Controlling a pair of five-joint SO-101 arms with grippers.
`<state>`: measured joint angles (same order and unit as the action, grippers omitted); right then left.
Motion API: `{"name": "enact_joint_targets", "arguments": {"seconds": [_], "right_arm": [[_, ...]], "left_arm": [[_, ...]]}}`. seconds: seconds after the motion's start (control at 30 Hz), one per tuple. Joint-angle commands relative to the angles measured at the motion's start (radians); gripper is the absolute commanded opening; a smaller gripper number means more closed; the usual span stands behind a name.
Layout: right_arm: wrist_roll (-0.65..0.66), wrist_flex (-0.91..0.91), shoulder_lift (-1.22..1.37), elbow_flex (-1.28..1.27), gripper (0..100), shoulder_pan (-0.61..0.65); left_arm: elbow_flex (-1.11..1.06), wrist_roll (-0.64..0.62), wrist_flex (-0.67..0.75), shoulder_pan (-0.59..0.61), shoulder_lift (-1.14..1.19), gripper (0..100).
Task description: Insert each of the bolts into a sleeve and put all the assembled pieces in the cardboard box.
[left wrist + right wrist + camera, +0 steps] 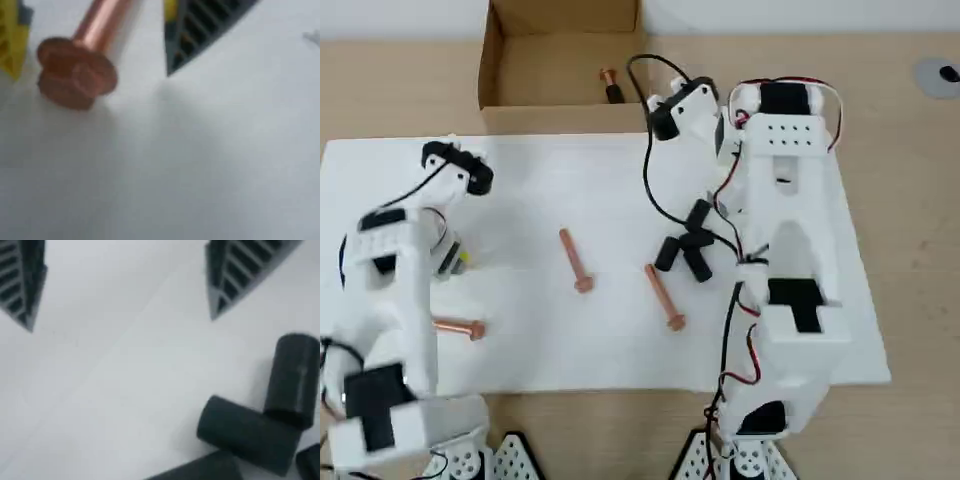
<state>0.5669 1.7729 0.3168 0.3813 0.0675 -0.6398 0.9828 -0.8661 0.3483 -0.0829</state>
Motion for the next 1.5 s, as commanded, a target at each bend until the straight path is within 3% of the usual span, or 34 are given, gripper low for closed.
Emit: {"name": "enact_joint_targets", "arguments": {"seconds": [0.0,0.23,0.4,0.6,0.87,0.97,1.17,1.47], "right_arm": [[0.011,0.015,-0.085,-0.008,26.7,-0.022],[0.011,0.015,-0.090,-0.008,26.7,-0.024],[0.009,0.015,-0.093,-0.008,26.7,-0.024],[0.008,0.015,-0.093,-0.008,26.7,-0.024],[0.006,0.017,-0.093,-0.008,26.7,-0.022],[0.006,0.017,-0.094,-0.008,26.7,-0.021],[-0.009,0.017,-0.094,-0.008,26.7,-0.022],[-0.038,0.017,-0.096,-0.025,26.7,-0.022]], "left_arm": [[0.089,0.032,-0.002,-0.014,0.050,20],[0.086,0.146,-0.003,-0.012,0.059,19],[0.086,0.209,-0.068,-0.006,0.058,4],[0.086,0.221,-0.140,-0.005,0.056,1],[0.215,0.064,-0.198,0.025,0.050,1],[0.275,0.068,-0.261,0.025,0.050,3],[0.267,0.068,-0.258,0.025,0.058,17],[0.256,0.068,-0.259,0.032,0.058,18]]}}
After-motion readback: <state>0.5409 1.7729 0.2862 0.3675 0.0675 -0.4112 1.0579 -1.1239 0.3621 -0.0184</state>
